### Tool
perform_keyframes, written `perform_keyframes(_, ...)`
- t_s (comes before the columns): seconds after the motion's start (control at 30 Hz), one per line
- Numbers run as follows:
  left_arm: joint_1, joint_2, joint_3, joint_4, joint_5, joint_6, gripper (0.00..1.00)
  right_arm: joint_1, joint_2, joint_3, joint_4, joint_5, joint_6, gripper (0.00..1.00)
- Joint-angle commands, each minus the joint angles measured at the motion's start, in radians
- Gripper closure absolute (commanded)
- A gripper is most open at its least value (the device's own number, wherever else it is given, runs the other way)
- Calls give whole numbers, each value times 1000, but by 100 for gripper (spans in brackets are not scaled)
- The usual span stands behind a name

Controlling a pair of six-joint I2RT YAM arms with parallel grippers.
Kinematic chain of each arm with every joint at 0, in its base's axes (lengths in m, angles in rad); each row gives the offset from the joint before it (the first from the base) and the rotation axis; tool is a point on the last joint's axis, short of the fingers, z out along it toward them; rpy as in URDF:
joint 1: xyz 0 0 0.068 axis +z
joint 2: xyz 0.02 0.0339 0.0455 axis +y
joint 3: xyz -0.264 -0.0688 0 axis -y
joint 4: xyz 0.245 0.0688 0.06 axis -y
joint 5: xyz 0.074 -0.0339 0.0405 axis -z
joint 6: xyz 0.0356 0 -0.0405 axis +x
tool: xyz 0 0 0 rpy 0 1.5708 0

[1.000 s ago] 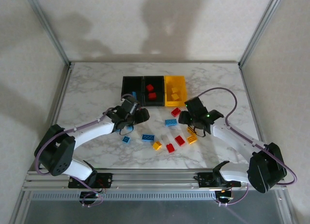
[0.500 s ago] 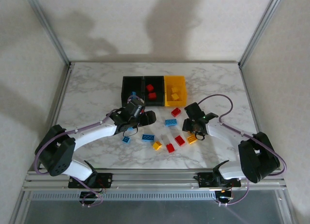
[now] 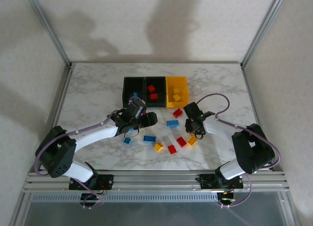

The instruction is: Sort the legos into containers by color

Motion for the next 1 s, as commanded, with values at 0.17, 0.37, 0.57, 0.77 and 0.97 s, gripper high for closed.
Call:
perform_keyframes(0.17, -4, -48, -23, -12, -20, -10, 27, -6, 39, 172, -54, 68, -61, 81)
perform_keyframes(0.37, -4, -68, -31, -19, -32, -16, 27, -12, 91, 371, -85, 79, -109, 81)
perform_keyframes(0.57, -4, -84, -34, -29, -36, -20, 27, -47, 256, 592, -58, 34, -143, 81)
perform_keyframes(0.77, -3, -111, -43, -49, -53, -24, 26, -66, 463, 821, -60, -38, -149, 80)
perform_keyframes(0.97, -2, -122, -53, -63, -60, -27, 27, -90, 608, 946, -43, -131, -133, 80)
